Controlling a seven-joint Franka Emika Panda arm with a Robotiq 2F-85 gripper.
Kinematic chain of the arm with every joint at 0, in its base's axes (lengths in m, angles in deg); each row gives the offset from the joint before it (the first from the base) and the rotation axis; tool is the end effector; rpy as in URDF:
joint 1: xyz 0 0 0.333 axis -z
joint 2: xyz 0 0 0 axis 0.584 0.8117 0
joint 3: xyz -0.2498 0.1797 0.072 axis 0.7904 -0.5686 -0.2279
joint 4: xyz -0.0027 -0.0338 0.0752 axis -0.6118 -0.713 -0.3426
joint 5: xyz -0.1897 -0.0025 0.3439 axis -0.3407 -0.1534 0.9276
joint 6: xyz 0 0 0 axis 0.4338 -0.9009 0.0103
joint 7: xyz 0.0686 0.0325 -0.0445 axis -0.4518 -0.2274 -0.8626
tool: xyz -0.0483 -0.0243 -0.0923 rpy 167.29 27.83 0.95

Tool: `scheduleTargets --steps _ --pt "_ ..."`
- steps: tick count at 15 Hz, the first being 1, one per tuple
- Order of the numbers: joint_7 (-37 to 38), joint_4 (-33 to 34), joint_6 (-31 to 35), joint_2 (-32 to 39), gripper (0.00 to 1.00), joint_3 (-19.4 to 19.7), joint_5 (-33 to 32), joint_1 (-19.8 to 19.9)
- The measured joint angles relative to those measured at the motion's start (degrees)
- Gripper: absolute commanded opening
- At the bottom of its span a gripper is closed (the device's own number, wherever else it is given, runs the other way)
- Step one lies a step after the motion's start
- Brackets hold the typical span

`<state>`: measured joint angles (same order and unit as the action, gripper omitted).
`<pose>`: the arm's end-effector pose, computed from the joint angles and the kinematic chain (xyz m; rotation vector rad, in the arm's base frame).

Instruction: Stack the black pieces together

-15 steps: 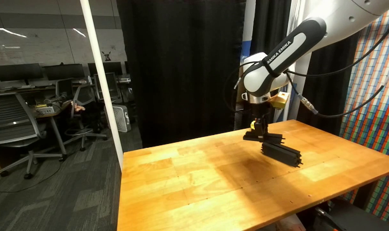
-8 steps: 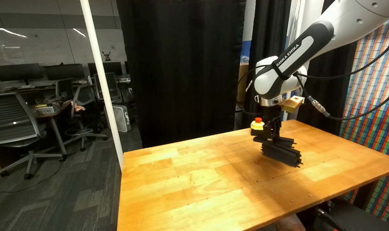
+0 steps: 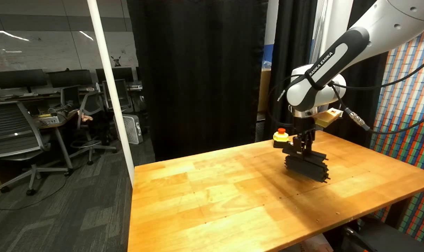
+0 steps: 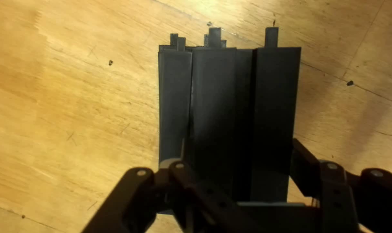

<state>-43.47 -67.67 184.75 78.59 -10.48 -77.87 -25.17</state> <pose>0.4648 -0.1791 0.3138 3.0345 0.2174 -0.1650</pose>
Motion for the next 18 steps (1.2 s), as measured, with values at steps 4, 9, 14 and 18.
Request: scheduleTargets --steps 4,9,14,18 --pt "-0.4 -0.7 2.3 0.3 0.45 1.0 0.3 1.2" --pt "-1.4 -0.9 3.7 1.6 0.45 1.2 1.9 1.6" --pt "-2.7 -0.6 4.7 3.3 0.45 1.2 3.5 1.7" --pt "-4.1 -0.3 5.5 4.3 0.45 1.2 4.8 2.4"
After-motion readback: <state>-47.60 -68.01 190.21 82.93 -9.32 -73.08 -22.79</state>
